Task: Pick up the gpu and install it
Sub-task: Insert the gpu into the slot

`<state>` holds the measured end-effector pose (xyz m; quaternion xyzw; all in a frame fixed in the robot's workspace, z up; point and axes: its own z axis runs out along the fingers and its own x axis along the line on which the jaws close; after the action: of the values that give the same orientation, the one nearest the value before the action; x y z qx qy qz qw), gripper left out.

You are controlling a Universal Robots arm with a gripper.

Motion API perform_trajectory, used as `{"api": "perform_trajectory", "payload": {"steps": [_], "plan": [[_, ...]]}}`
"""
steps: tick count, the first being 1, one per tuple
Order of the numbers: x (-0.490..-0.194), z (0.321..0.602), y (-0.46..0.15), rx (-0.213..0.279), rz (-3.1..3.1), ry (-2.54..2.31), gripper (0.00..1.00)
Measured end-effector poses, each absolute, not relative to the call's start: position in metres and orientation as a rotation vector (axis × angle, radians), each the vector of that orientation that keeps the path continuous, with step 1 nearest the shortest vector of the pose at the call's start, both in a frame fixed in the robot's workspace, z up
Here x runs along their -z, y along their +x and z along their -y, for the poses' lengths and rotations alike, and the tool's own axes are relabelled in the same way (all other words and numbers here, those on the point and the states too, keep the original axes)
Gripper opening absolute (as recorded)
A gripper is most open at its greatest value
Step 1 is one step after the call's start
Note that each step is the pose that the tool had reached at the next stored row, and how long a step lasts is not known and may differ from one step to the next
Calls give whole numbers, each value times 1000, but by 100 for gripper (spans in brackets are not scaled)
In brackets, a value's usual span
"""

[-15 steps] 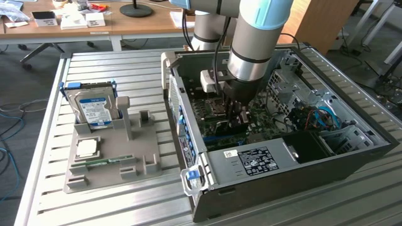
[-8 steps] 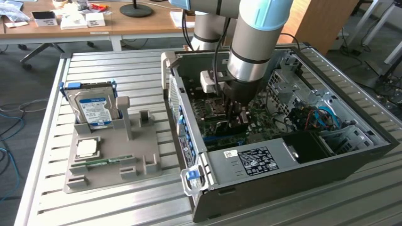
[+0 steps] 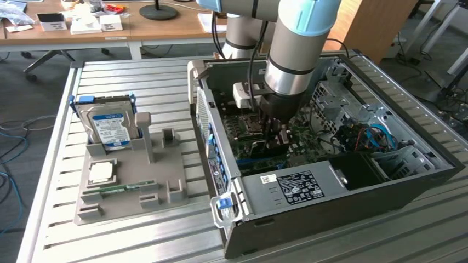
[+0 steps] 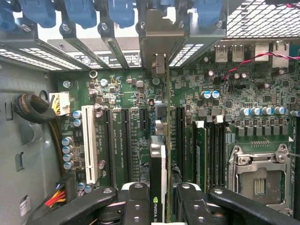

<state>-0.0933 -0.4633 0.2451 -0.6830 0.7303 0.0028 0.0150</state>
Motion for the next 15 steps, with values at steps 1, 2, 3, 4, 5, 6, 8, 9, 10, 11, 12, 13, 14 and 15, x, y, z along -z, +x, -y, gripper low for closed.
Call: {"api": "perform_trajectory", "payload": {"steps": [1, 2, 3, 4, 5, 6, 8, 9, 10, 11, 12, 13, 14, 15], "plan": [[-245, 463, -93, -9, -2273, -2125, 27], [-245, 463, -93, -9, -2273, -2125, 27], [-245, 463, -93, -9, -2273, -2125, 27], [-245, 463, -93, -9, -2272, -2125, 27], [-246, 463, -93, -9, -2272, -2125, 27], [-247, 463, -93, -10, -2271, -2124, 27], [-248, 463, -93, -9, -2272, -2125, 27], [-248, 463, -93, -9, -2273, -2125, 27], [-248, 463, -93, -9, -2273, -2125, 27], [-248, 463, -93, -9, -2273, -2125, 27], [-248, 463, -93, -9, -2272, -2125, 27], [-248, 463, -94, -9, -2272, -2125, 27], [-248, 463, -94, -9, -2272, -2125, 27], [-248, 463, -94, -9, -2272, -2125, 27]]}}
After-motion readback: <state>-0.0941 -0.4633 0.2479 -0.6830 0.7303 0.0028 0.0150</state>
